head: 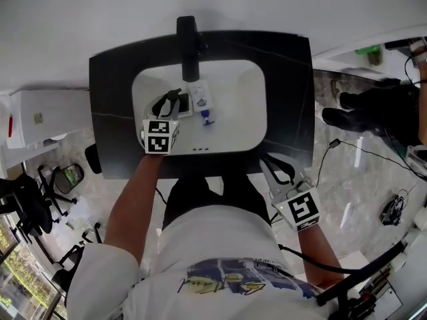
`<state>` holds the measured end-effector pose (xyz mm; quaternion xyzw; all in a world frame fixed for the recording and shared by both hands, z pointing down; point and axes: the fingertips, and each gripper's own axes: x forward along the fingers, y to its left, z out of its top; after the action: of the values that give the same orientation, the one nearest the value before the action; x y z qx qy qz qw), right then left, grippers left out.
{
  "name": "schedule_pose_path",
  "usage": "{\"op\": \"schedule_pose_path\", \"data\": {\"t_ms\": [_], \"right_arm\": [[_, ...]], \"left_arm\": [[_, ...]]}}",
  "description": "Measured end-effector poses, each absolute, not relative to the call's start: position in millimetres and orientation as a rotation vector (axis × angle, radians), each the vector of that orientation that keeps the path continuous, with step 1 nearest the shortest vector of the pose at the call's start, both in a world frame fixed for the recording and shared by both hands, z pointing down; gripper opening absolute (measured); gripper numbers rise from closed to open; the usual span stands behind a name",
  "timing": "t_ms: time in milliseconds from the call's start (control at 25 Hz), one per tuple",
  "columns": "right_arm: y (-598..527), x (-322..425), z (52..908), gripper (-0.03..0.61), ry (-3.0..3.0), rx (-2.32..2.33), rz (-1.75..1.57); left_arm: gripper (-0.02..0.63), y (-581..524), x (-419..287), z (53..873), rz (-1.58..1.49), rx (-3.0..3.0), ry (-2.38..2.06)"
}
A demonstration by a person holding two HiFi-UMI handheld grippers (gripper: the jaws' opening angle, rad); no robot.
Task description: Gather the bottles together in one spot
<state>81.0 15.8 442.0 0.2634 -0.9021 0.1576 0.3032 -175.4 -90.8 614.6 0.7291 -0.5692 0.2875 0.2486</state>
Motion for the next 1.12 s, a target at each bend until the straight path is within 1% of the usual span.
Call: {"op": "schedule_pose_path", "data": {"t_ms": [360, 640, 1120], "right_arm": [[14, 84, 443, 0.038, -2.389, 0.652, 0.396], [16, 81, 440, 0.038, -2.402, 0.603, 0.369], [12, 73, 435, 0.038, -2.447, 0.618, 0.376]], "left_arm": [[0.143, -74, -174, 617, 0.845, 2.005, -1.601], [0.143, -65, -176, 605, 0.813, 2.000, -1.633], [0.143, -92, -203, 516, 0.730, 2.099, -1.749]]}}
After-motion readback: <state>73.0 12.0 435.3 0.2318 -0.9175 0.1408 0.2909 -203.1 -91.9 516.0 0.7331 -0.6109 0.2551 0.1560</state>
